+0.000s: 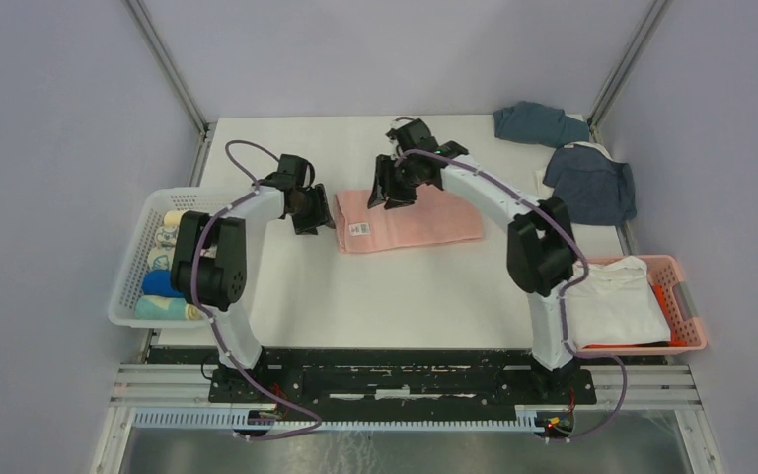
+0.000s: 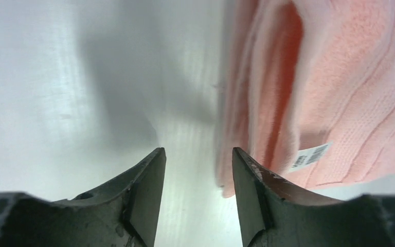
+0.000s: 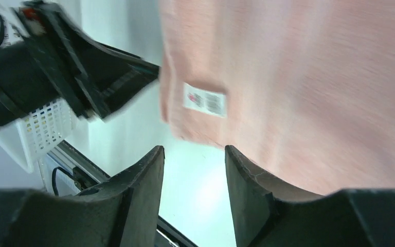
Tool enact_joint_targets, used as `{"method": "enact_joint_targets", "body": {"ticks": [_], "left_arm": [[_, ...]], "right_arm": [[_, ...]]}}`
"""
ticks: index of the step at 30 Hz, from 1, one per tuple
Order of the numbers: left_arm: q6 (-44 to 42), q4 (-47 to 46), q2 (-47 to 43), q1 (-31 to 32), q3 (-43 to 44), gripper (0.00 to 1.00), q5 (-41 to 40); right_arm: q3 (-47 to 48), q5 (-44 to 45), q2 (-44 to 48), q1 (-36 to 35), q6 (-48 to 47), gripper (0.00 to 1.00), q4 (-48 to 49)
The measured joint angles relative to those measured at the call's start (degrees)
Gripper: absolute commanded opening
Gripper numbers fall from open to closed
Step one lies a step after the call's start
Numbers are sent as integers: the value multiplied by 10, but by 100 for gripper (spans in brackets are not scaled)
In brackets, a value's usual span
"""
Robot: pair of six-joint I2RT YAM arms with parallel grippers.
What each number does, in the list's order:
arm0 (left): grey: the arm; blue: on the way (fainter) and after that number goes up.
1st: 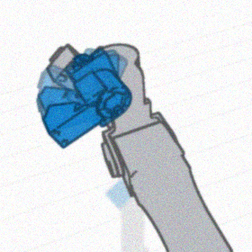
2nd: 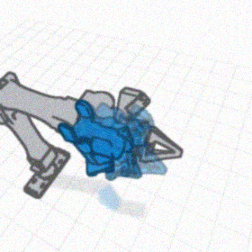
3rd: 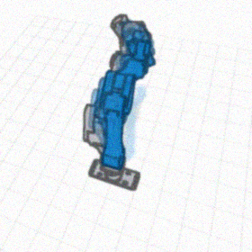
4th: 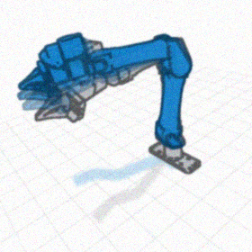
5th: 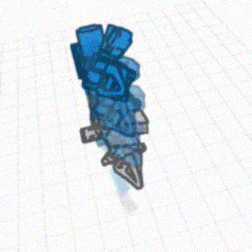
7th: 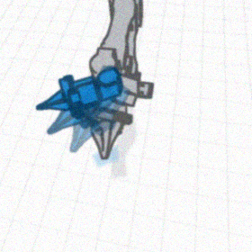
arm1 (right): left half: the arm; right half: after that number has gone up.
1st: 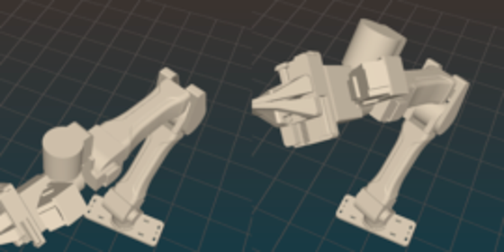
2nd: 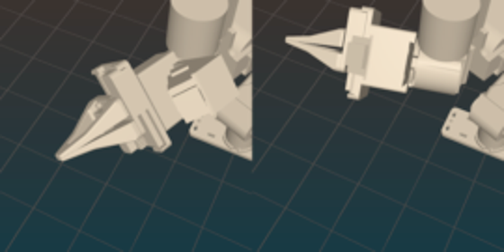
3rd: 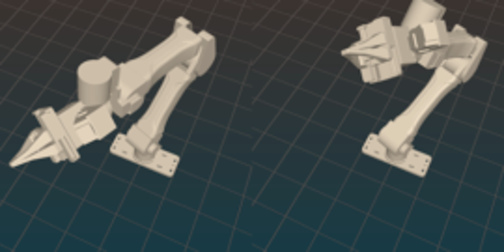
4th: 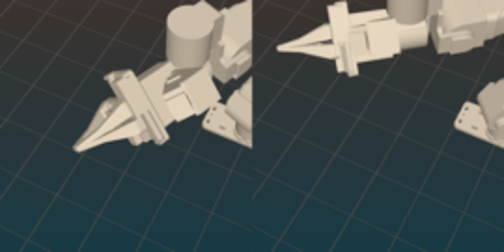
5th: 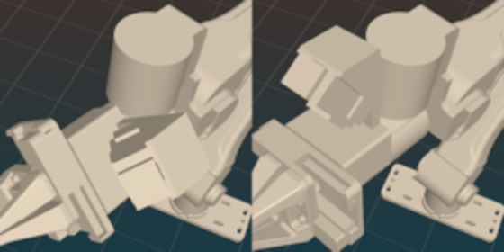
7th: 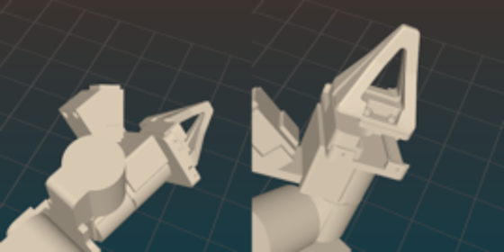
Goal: Roll the towels
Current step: Fold the towel at the center of the board.
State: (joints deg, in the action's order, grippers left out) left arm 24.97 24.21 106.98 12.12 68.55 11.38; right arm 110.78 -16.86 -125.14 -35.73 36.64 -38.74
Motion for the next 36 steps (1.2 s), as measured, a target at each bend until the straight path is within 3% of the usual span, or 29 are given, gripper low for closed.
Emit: {"method": "enact_joint_targets", "body": {"ticks": [8,14,19,21,29,31,36], "left_arm": [[0,34,-96,-5,-3,66,-74],[5,39,-104,97,42,63,-79],[7,14,-52,149,81,51,-64],[7,12,-29,145,79,44,-63],[27,-37,-2,64,-20,35,-19],[34,-56,-3,39,-30,36,2],[43,-77,-16,11,-50,51,24]], "right_arm": [[-252,-21,213,188,-51,54,71],[-343,-42,231,266,-79,54,97],[-390,-71,231,292,-84,54,119],[-405,-79,231,298,-83,54,134],[-471,-87,220,303,-80,53,184],[-490,-87,218,305,-71,53,192],[-498,-95,220,308,-36,55,220]]}}
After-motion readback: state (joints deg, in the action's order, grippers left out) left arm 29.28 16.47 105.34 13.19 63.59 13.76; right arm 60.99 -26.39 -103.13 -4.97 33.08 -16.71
